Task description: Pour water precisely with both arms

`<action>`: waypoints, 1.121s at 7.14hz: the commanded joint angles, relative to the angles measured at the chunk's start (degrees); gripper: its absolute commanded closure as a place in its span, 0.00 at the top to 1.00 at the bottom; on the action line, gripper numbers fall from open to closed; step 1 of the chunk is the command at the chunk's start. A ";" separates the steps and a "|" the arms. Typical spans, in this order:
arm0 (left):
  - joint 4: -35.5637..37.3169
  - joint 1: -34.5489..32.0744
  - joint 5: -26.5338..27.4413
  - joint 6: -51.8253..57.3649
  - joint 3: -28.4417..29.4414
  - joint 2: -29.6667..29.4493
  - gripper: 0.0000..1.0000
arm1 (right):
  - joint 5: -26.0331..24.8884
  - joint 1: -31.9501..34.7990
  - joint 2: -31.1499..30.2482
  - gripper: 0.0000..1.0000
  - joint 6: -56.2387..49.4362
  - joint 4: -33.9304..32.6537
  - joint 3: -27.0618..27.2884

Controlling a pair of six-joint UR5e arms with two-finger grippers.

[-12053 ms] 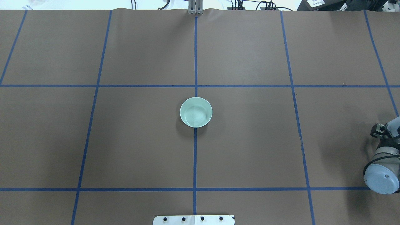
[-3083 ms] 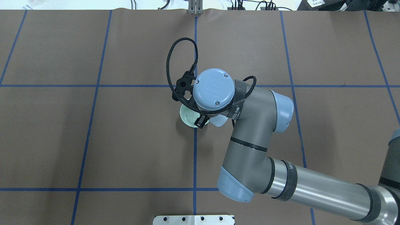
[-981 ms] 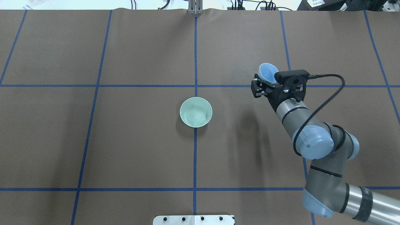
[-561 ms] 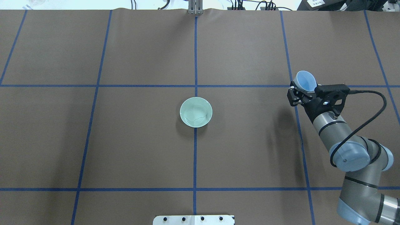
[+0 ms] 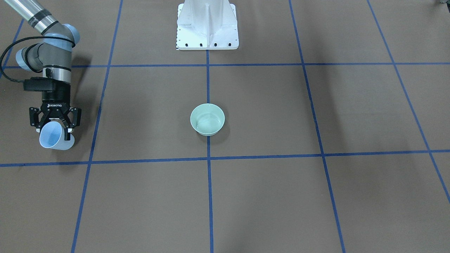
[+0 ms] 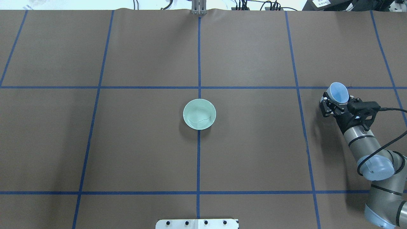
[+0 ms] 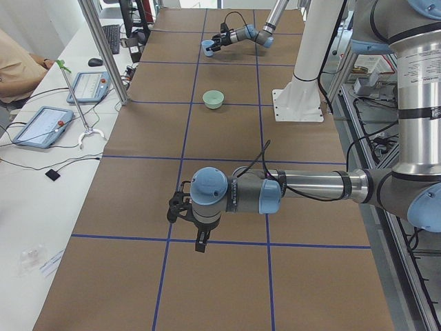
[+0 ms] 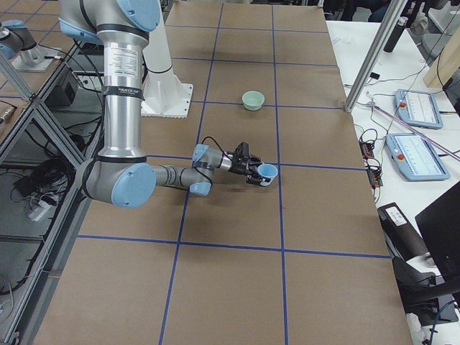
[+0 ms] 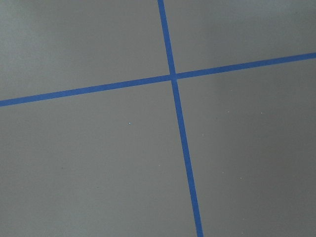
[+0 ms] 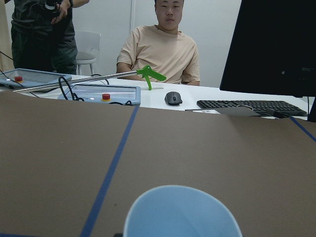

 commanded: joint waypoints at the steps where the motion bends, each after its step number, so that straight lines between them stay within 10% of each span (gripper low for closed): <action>1: 0.00 0.02 0.00 0.00 0.01 -0.16 1.00 | -0.58 0.09 -0.24 1.00 -2.25 2.07 -1.68; 8: 0.09 0.02 -0.09 -0.18 0.10 -0.60 1.00 | 2.99 7.71 0.02 1.00 -6.38 2.07 4.28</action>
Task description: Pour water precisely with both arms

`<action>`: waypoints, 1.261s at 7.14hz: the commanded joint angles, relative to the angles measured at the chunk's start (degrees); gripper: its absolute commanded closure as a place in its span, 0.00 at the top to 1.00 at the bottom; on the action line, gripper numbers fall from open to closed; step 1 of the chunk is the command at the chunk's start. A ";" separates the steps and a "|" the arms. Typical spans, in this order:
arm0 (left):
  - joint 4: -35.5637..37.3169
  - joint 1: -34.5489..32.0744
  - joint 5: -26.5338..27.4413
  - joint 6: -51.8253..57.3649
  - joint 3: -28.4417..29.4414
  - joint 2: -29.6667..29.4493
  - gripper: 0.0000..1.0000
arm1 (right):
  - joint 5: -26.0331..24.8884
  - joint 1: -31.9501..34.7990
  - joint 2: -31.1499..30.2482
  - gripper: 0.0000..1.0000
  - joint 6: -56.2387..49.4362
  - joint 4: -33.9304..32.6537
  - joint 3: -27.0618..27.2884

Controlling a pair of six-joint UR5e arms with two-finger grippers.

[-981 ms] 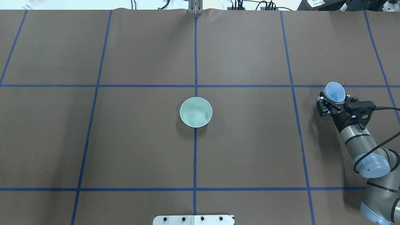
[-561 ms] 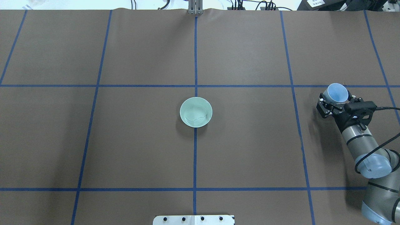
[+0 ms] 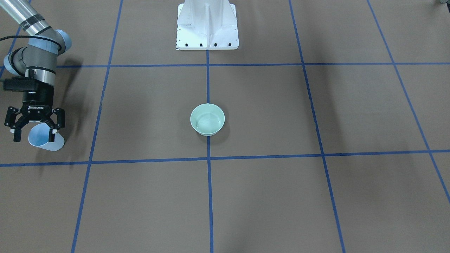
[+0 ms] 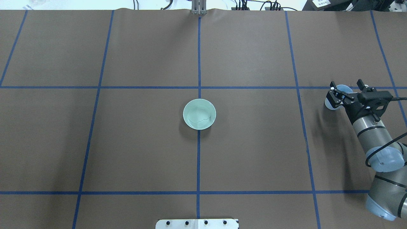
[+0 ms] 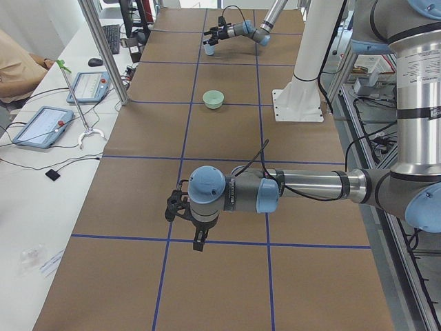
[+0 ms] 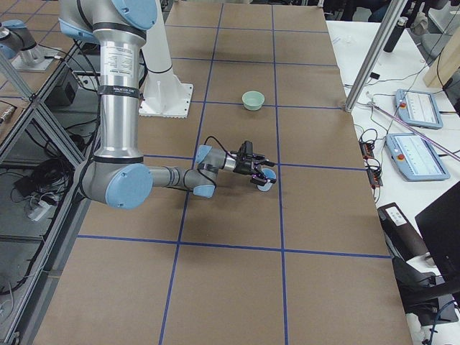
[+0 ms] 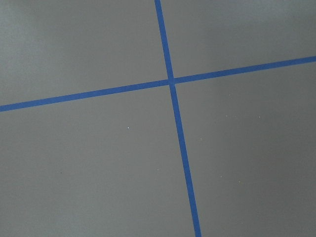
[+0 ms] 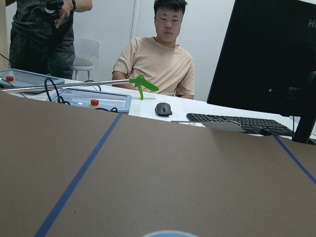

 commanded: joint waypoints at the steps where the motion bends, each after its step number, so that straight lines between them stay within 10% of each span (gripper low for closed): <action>1: 0.00 0.06 0.00 -0.10 -0.16 -0.01 1.00 | 6.40 5.40 0.00 1.00 -2.05 -0.07 1.63; 9: 0.35 5.22 -2.81 -13.87 -2.18 -8.60 1.00 | 67.69 38.68 1.05 1.00 -12.83 -17.60 1.19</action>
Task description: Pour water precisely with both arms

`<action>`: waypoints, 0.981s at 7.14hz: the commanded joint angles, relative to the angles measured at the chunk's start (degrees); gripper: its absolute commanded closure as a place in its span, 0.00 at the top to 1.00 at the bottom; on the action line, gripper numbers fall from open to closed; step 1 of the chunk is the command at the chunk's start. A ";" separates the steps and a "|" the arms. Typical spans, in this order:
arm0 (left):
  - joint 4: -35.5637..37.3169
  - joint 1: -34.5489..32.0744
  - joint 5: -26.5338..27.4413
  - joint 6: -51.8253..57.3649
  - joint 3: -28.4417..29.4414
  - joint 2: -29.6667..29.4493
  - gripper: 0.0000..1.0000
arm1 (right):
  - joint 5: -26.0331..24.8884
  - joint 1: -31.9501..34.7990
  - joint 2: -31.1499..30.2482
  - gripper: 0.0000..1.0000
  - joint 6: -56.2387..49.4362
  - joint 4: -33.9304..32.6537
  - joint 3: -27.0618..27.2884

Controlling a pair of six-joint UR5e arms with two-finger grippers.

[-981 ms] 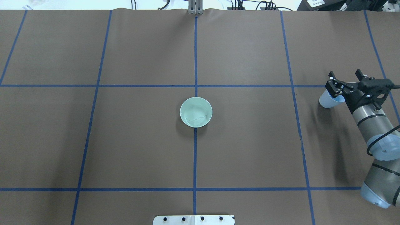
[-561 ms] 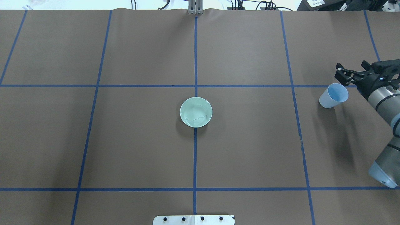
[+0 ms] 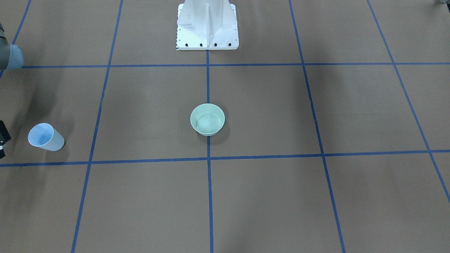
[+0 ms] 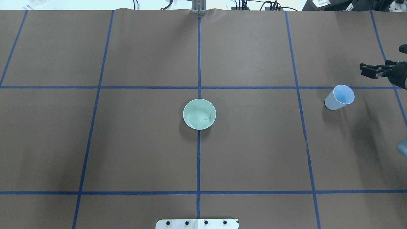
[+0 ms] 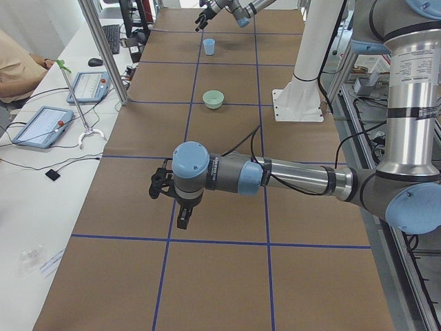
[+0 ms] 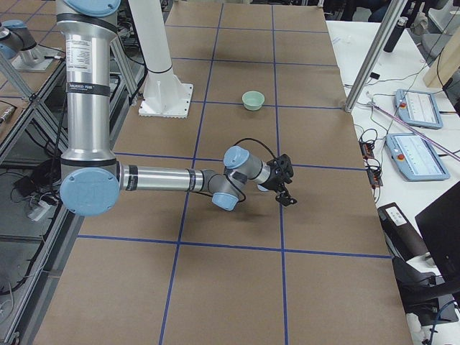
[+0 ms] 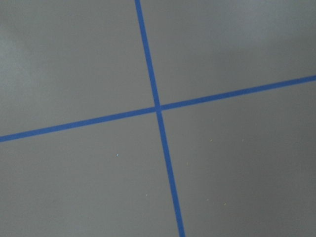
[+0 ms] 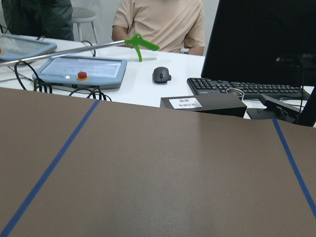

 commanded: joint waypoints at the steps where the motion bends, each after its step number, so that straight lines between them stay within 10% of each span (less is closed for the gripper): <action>1: 0.01 4.79 -0.43 -9.02 -0.80 -4.34 1.00 | 20.16 12.94 1.32 1.00 -8.48 -11.36 0.17; 7: 0.53 23.85 3.06 -34.25 -1.95 -18.66 1.00 | 39.91 30.20 2.38 1.00 -42.16 -42.69 0.79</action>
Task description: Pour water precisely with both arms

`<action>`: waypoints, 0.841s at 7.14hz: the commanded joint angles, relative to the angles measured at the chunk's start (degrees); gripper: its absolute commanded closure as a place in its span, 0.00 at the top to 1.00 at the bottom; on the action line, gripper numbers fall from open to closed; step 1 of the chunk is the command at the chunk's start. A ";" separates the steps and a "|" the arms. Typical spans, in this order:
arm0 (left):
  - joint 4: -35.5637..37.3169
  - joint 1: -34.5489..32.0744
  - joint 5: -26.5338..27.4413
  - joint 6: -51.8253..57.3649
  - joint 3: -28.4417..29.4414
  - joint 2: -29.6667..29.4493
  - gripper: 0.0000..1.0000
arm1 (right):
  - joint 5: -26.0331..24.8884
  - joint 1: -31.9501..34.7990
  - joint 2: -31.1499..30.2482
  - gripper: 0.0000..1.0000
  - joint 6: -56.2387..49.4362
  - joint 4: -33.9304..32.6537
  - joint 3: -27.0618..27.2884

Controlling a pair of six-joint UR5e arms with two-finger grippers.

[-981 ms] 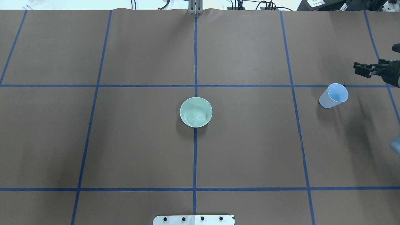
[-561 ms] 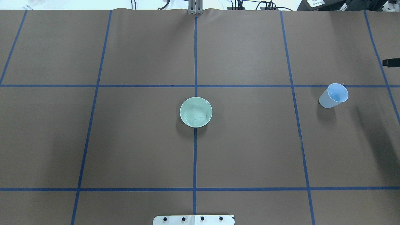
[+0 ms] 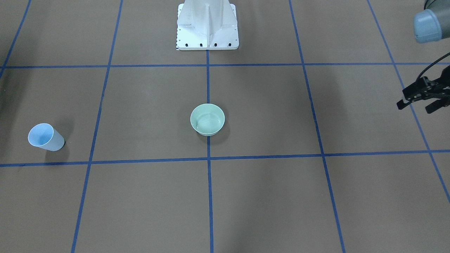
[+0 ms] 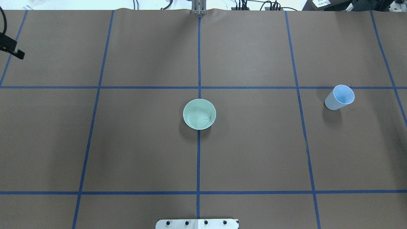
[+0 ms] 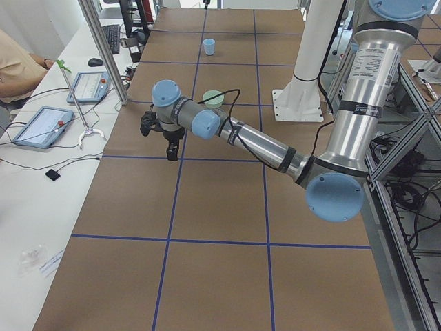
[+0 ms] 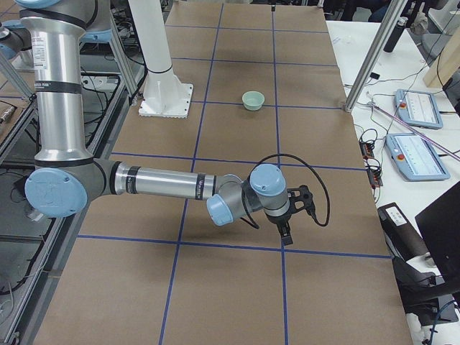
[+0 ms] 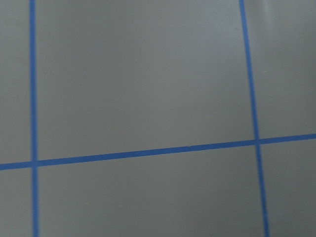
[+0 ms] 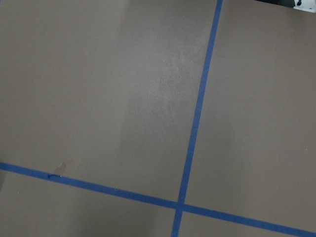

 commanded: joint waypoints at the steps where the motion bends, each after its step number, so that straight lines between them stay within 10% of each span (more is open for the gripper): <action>1: 0.18 8.58 5.38 -8.15 0.36 -5.57 1.00 | 3.30 3.29 -1.20 1.00 -6.01 -4.30 -0.08; 6: 0.26 25.21 15.60 -22.40 1.67 -14.28 1.00 | 2.86 0.41 -2.53 1.00 -7.77 -10.42 -0.09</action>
